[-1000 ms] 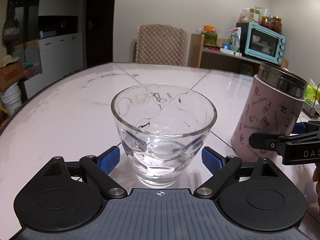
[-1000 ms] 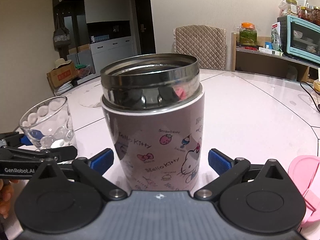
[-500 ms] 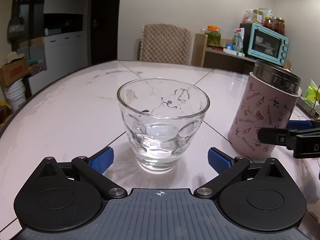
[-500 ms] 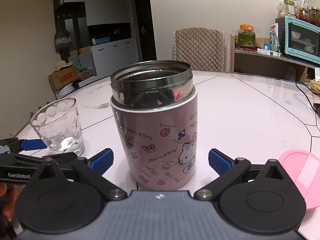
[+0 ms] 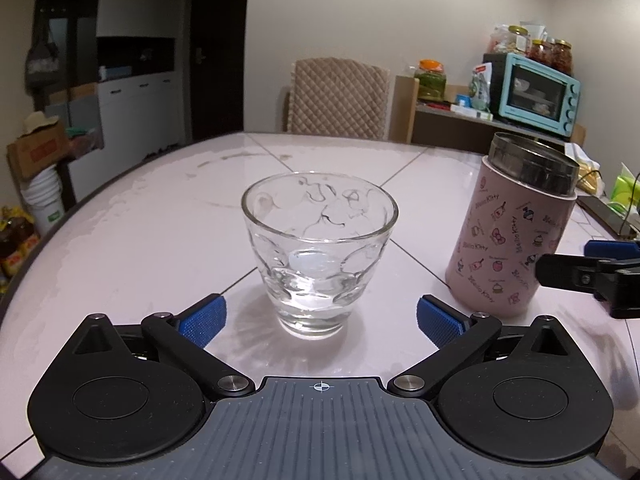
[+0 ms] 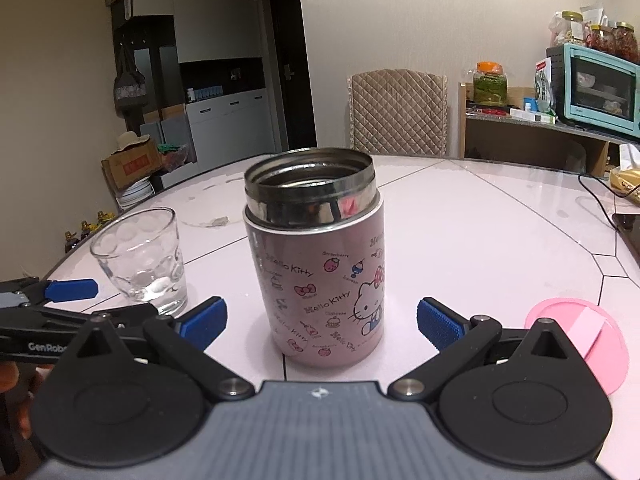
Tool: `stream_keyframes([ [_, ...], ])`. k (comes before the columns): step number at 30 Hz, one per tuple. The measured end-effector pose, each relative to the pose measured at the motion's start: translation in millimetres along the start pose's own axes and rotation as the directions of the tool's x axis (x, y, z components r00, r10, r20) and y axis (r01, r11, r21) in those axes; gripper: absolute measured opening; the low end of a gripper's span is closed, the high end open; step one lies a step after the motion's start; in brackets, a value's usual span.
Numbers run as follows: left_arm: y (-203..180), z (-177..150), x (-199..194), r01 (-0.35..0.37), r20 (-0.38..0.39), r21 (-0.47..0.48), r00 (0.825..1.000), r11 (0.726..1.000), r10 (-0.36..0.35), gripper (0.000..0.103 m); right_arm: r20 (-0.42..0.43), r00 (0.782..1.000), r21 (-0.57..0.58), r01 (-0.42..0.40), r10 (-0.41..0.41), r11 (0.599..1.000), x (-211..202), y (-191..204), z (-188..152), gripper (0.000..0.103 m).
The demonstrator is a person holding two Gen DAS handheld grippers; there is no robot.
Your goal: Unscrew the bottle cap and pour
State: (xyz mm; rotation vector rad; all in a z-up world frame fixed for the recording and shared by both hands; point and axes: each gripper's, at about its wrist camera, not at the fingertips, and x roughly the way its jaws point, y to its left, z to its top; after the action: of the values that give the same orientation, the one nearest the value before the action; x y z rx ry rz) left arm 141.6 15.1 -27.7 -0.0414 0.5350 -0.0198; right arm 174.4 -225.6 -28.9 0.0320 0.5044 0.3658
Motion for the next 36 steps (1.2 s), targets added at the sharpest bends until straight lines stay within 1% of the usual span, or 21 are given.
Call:
stream_keyframes([
  [7,-3.8,-0.1,-11.2,-0.001,0.002,0.008,1.0,1.0,0.001,0.103,0.013,1.0,-0.003,-0.015,0.015,1.0,-17.5,2.8,-2.0,0.103],
  [10,-5.3,-1.6,-18.1,-0.014,0.009,0.011,1.0,1.0,0.014,0.103,0.02,1.0,-0.004,-0.02,0.02,1.0,-25.5,4.5,-4.1,0.103],
  [25,-19.6,-12.2,-62.2,-0.04,0.068,0.002,0.997,0.999,0.04,0.103,0.071,0.997,-0.01,-0.021,0.021,1.0,-75.1,16.2,-23.2,0.103],
  [36,-30.2,-23.2,-91.2,-0.035,0.097,0.004,0.995,0.999,0.034,0.103,0.099,0.995,-0.003,-0.021,0.021,1.0,-104.3,25.8,-35.9,0.103],
])
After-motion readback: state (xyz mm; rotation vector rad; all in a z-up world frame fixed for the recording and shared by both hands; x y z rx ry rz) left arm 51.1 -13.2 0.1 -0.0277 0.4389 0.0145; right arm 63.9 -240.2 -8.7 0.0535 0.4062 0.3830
